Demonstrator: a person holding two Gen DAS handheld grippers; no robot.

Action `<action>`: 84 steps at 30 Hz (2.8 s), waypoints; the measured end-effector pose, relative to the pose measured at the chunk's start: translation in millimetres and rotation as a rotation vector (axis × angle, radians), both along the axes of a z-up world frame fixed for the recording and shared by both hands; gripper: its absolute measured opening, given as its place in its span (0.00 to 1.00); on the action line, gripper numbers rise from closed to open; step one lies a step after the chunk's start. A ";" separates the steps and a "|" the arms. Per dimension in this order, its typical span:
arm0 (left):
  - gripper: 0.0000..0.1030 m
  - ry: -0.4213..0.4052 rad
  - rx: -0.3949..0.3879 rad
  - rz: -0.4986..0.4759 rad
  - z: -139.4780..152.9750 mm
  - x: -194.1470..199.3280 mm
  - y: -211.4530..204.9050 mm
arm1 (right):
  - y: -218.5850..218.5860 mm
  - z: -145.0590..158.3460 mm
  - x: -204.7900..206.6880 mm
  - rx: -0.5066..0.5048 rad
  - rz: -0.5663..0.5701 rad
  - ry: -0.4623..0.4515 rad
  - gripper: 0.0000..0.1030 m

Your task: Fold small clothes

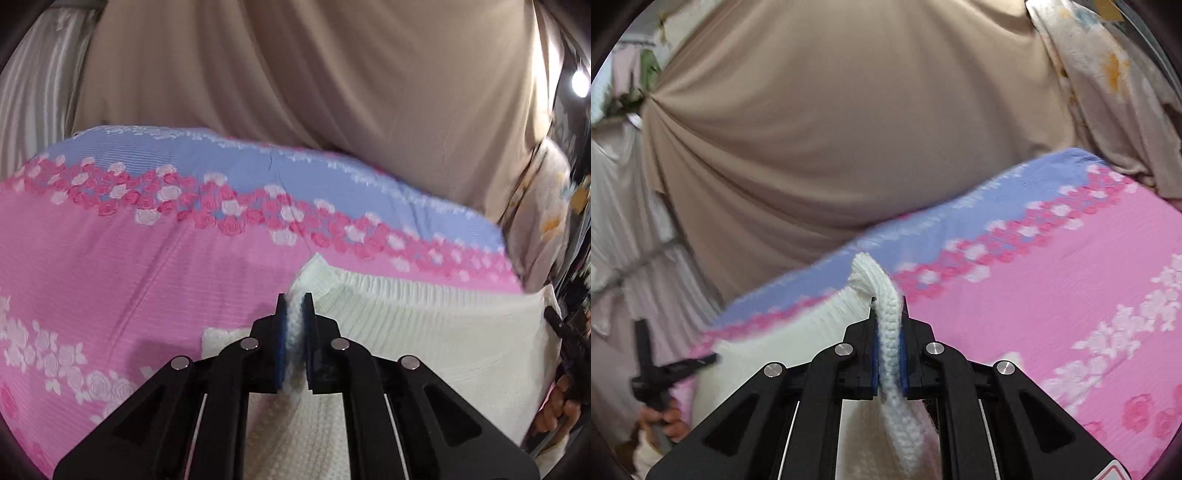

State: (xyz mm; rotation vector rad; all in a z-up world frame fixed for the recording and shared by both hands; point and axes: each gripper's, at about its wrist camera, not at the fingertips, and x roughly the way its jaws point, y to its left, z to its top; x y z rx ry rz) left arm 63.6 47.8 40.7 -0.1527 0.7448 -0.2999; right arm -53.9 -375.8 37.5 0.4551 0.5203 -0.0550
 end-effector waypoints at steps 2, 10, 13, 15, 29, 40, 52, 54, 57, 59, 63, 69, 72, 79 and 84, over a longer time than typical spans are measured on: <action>0.07 0.120 0.036 -0.002 -36.3 24.4 -6.4 | -11.7 -53.0 34.8 0.041 -0.011 0.276 0.08; 0.13 0.049 0.104 0.078 -16.9 3.3 -8.9 | 22.7 -6.2 -4.3 -0.066 -0.083 0.101 0.17; 0.39 -0.011 0.029 0.024 10.5 -36.7 -14.3 | 92.9 12.0 -22.9 -0.118 0.145 0.054 0.17; 0.42 -0.033 0.014 -0.086 18.7 -65.5 -37.5 | 151.8 9.4 -30.3 -0.121 0.357 0.055 0.17; 0.25 0.179 0.161 -0.056 -52.4 -120.1 17.8 | 26.9 -59.6 -125.1 -0.076 0.039 0.275 0.00; 0.24 0.121 0.101 -0.176 -26.6 -132.6 -44.1 | 114.6 -21.9 -89.2 -0.114 0.235 0.134 0.12; 0.24 0.216 0.024 0.008 -40.3 -116.5 38.9 | 16.2 -38.5 -120.0 -0.094 -0.041 0.242 0.05; 0.36 0.162 0.027 0.012 -27.6 -108.3 32.0 | 18.7 -19.8 -109.5 -0.117 -0.044 0.179 0.19; 0.70 0.065 0.052 0.014 -9.1 -84.7 11.8 | 17.8 -2.5 -68.9 -0.067 0.002 0.103 0.31; 0.75 0.044 0.058 0.025 -6.1 -59.1 0.8 | 21.0 -1.5 -37.1 -0.088 -0.001 0.105 0.53; 0.75 0.159 0.002 0.027 -27.6 -3.3 -5.3 | 16.4 -24.9 19.6 -0.074 0.019 0.214 0.56; 0.05 0.173 -0.010 0.025 -32.9 14.9 -4.7 | 22.3 -23.8 27.3 -0.070 0.036 0.164 0.08; 0.05 0.121 0.054 0.040 -29.5 16.4 -9.2 | 11.4 -10.7 16.1 -0.087 -0.029 0.101 0.08; 0.05 0.164 0.096 0.062 -52.3 30.8 -9.6 | -4.4 -41.8 30.9 -0.060 -0.074 0.273 0.09; 0.08 0.099 0.100 0.075 -25.0 -3.3 -6.6 | 36.2 -6.0 -5.2 -0.110 -0.040 0.131 0.18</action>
